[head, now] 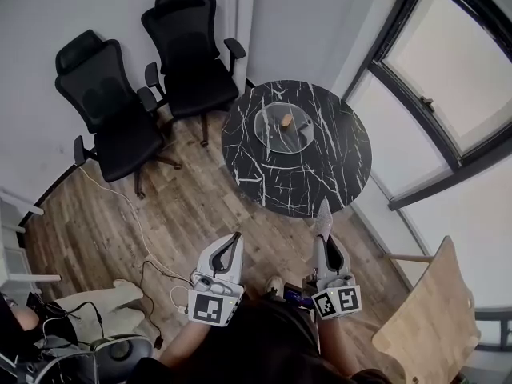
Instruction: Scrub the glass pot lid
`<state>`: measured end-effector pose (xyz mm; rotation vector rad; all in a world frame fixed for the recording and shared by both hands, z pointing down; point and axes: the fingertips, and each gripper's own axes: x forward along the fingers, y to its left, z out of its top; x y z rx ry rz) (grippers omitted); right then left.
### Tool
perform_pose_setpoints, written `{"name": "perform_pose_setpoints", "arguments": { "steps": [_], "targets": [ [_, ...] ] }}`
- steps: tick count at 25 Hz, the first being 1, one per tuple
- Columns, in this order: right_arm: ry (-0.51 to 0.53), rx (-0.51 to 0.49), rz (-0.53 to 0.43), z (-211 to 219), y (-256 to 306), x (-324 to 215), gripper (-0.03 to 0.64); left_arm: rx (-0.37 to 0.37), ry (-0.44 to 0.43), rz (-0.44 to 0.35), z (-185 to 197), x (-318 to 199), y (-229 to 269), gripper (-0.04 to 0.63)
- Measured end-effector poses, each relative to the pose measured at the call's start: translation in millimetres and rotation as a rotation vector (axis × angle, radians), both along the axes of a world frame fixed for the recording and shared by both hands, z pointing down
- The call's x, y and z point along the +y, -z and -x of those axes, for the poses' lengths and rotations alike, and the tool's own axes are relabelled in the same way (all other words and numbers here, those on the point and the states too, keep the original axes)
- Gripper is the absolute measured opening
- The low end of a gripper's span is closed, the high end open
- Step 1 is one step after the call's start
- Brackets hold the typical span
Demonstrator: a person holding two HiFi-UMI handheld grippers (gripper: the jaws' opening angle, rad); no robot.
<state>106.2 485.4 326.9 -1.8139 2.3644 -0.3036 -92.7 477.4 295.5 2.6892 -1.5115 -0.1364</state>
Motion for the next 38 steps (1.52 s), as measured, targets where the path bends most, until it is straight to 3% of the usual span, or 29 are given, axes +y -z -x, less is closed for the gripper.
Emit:
{"name": "perform_pose_setpoints", "arguments": {
  "steps": [10,17,29,38],
  "targets": [
    [-0.044,0.037,-0.001,22.7,-3.1,4.9,0.067,0.023,-0.031,0.013,32.0,1.6,-14.5,0.003],
    [-0.066,0.042,0.011,26.7,-10.1,-9.9,0.067,0.039,-0.044,0.026,34.1,-15.0,-25.1,0.003],
    [-0.005,0.047,0.050,0.5,-38.1,-128.5,0.067,-0.029,-0.004,0.057,2.7,-123.5,-46.7,0.003],
    [0.047,0.066,0.045,-47.2,-44.8,-227.9,0.067,-0.004,0.042,0.052,-50.1,-214.8,-41.8,0.003]
  ]
}}
